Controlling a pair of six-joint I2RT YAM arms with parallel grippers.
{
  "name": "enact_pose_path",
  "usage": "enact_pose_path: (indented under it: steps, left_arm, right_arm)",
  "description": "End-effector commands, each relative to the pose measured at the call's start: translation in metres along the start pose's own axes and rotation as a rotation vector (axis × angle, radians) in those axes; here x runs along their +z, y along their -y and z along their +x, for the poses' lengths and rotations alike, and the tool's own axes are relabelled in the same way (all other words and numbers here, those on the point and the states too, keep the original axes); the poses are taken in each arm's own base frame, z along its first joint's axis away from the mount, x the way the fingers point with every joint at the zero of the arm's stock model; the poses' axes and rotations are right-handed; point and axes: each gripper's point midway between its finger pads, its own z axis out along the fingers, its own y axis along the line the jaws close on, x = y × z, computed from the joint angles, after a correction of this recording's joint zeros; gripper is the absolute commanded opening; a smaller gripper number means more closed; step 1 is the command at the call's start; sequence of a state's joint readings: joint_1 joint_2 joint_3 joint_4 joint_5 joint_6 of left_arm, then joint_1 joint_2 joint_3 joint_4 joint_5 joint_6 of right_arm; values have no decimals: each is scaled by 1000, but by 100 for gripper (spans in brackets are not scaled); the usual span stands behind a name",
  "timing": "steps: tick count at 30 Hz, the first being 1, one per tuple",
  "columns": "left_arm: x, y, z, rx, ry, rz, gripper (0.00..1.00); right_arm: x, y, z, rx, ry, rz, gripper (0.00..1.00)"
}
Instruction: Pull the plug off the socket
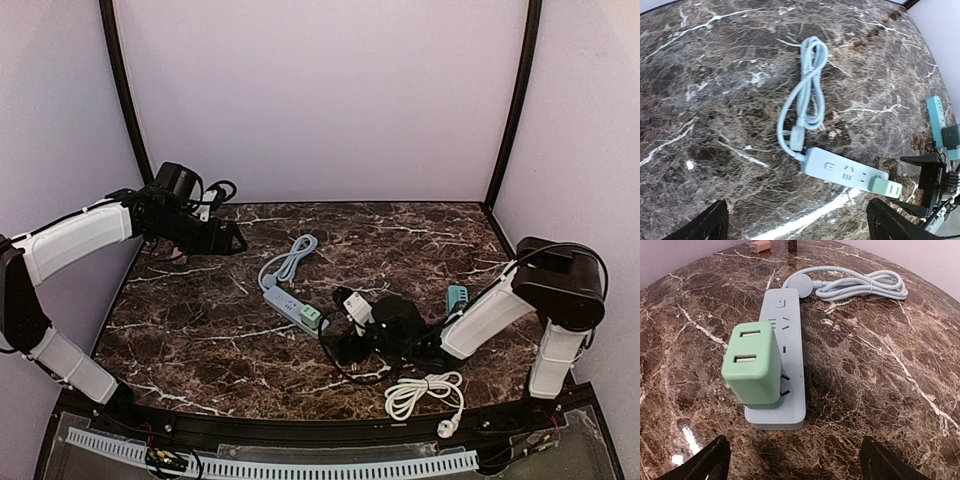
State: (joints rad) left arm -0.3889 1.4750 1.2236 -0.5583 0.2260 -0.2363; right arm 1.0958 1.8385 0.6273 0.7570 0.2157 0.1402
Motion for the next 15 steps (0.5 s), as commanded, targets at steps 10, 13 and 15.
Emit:
enact_pose_path:
  steps: [10, 13, 15]
  left_arm:
    - [38, 81, 75, 245, -27, 56, 81]
    - [45, 98, 88, 314, -30, 85, 78]
    - [48, 112, 92, 364, -21, 109, 76]
  right_arm:
    - [-31, 15, -28, 109, 95, -30, 85]
    - [-37, 30, -34, 155, 97, -10, 83]
    - [-38, 40, -36, 193, 90, -12, 82]
